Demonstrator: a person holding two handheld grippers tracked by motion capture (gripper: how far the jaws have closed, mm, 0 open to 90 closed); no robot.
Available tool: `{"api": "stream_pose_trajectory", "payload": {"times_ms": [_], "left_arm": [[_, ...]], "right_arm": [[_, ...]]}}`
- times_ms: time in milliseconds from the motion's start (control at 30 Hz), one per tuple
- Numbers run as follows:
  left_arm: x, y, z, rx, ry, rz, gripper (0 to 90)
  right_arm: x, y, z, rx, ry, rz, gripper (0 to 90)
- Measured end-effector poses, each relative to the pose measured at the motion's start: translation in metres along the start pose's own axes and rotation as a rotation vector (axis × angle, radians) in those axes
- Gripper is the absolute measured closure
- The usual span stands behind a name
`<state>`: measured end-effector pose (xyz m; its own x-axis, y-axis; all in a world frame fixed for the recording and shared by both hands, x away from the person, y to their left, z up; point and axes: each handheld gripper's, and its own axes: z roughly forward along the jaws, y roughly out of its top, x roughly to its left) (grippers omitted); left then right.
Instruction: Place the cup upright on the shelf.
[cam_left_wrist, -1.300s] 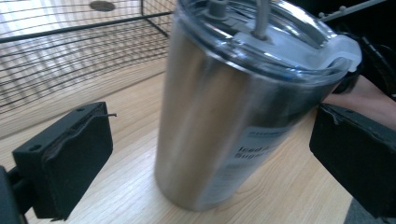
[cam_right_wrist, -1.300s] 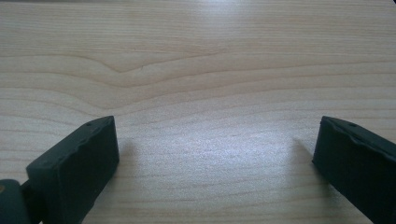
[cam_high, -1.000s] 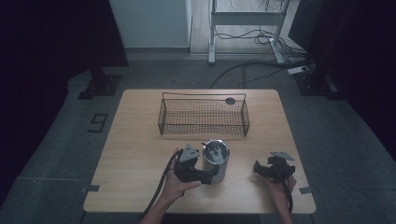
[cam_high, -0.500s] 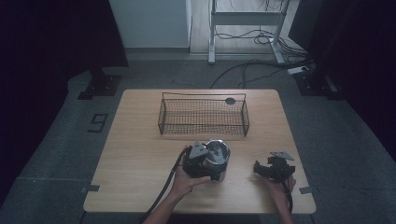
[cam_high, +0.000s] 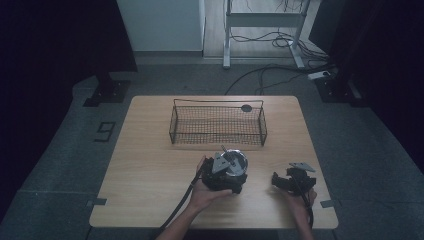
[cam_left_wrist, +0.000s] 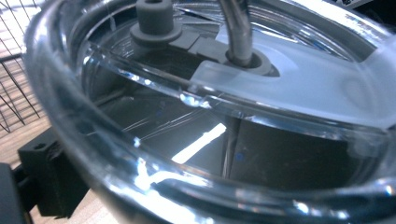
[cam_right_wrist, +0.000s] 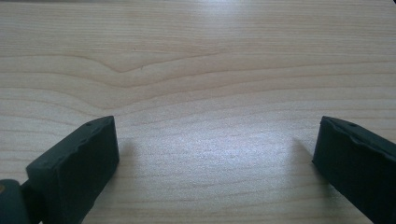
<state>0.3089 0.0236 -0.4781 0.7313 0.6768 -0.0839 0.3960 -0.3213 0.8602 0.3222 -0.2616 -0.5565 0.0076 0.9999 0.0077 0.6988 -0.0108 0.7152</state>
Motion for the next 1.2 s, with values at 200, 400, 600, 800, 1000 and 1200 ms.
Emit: {"api": "stream_pose_trajectory", "payload": {"times_ms": [200,400,600,800,1000,1200], "left_arm": [[-0.001,0.000,-0.001,-0.003,0.012,0.016,2.9],[-0.002,0.001,-0.006,-0.012,0.006,0.031,3.7],[-0.001,0.008,-0.016,-0.029,-0.030,0.025,4.2],[0.003,0.017,-0.030,-0.054,-0.049,0.030,4.3],[0.010,0.023,-0.039,-0.070,-0.037,0.010,4.2],[0.017,0.030,-0.047,-0.074,-0.020,0.004,4.3]], "right_arm": [[0.000,0.000,0.000,0.000,0.000,0.000,0.0],[0.000,0.000,0.000,0.000,0.000,0.001,0.0],[0.000,0.000,0.000,0.000,0.000,0.001,0.0],[0.000,0.000,0.000,0.000,0.000,0.000,0.0],[0.000,0.000,0.000,0.000,0.000,0.001,0.0],[0.000,0.000,0.000,-0.004,-0.003,0.006,0.8]]}}
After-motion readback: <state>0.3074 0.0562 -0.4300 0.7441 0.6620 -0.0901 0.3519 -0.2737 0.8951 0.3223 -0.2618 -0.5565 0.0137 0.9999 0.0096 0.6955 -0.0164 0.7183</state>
